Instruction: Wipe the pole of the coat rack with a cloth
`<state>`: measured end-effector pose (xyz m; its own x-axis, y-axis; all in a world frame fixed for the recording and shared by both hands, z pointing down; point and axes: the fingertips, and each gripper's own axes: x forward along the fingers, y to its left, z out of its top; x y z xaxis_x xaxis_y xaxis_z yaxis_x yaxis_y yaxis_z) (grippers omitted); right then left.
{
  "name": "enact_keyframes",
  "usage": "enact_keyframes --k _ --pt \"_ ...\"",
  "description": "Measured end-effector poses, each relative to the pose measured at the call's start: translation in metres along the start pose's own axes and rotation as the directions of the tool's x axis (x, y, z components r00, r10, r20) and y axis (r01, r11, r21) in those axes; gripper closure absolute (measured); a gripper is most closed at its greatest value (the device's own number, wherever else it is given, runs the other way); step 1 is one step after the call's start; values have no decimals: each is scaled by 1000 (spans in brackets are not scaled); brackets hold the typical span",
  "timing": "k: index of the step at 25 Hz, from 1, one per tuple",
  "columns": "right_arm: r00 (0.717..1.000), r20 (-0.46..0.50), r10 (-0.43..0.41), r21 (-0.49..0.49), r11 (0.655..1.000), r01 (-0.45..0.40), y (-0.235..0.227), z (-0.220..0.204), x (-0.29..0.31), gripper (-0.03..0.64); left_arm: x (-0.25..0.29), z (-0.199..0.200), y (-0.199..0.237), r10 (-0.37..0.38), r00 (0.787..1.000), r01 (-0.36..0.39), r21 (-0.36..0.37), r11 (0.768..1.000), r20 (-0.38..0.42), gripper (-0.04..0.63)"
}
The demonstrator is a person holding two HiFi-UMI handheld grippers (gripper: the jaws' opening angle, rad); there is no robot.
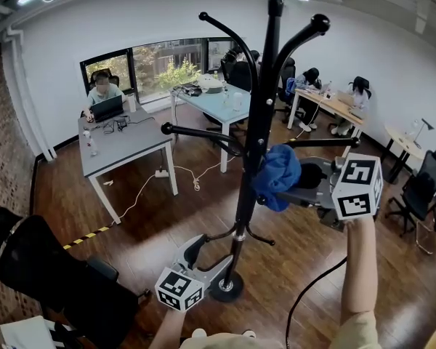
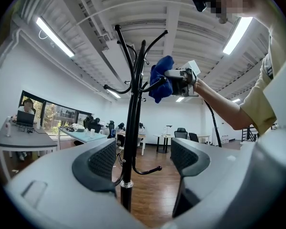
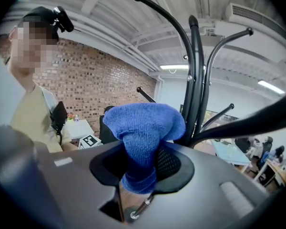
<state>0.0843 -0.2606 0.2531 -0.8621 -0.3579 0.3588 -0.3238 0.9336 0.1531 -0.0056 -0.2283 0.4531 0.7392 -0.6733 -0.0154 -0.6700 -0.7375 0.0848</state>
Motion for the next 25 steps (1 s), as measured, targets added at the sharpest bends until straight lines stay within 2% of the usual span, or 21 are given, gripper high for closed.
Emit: enact_keyframes --k 3,5,7,8,9,10,11,12,13,14,15,17,18,20,21,22,25 --pt "999 43 32 -45 999 -30 17 7 -10 482 4 -4 -3 -13 1000 13 2 1000 -9 258" --pt "998 68 -4 -100 995 10 24 14 -17 481 7 -6 -4 -19 1000 19 1 1000 -13 258" --pt "988 119 -99 -176 977 119 26 31 -33 480 10 -6 -5 -23 1000 23 -1 1000 -16 258" --pt "972 142 -188 -230 948 218 23 43 -44 480 12 -6 -5 -26 1000 26 -2 1000 -17 258" --pt "939 156 -306 -298 892 340 17 55 -56 480 14 -6 -5 -29 999 29 -2 1000 -18 258" --pt "883 160 -440 -372 802 467 9 64 -68 480 16 -6 -5 -32 999 32 -3 999 -18 258" --pt "806 158 -571 -446 687 574 -2 69 -77 480 17 -6 -5 -34 999 34 -4 999 -17 258" --pt "722 154 -675 -509 572 643 -11 72 -81 480 17 -6 -6 -37 999 37 -6 999 -16 258" --pt "656 151 -740 -558 483 674 -18 73 -79 480 17 -6 -6 -41 999 41 -7 999 -16 258" --pt "621 146 -770 -595 433 677 -23 72 -71 480 17 -7 -7 -46 999 46 -8 999 -17 258" --pt "615 136 -776 -625 415 661 -25 70 -59 480 17 -8 -7 -51 999 51 -8 999 -18 258" --pt "642 94 -761 -675 425 603 -32 65 -28 480 18 -8 -7 -58 998 58 -10 998 -17 258" --pt "662 60 -747 -692 447 567 -37 61 -14 480 18 -8 -7 -60 998 60 -12 998 -14 258" --pt "699 -24 -715 -697 513 501 -47 50 12 480 17 -6 -7 -63 998 63 -13 998 -10 258" --pt "705 -59 -707 -692 538 481 -52 45 22 480 15 -6 -6 -63 998 63 -14 998 -8 258" --pt "697 -82 -712 -692 544 475 -57 41 28 480 14 -6 -5 -64 998 64 -16 998 -6 258" --pt "630 -98 -770 -698 505 508 -66 39 22 480 11 -5 -2 -68 998 68 -17 998 -4 258"
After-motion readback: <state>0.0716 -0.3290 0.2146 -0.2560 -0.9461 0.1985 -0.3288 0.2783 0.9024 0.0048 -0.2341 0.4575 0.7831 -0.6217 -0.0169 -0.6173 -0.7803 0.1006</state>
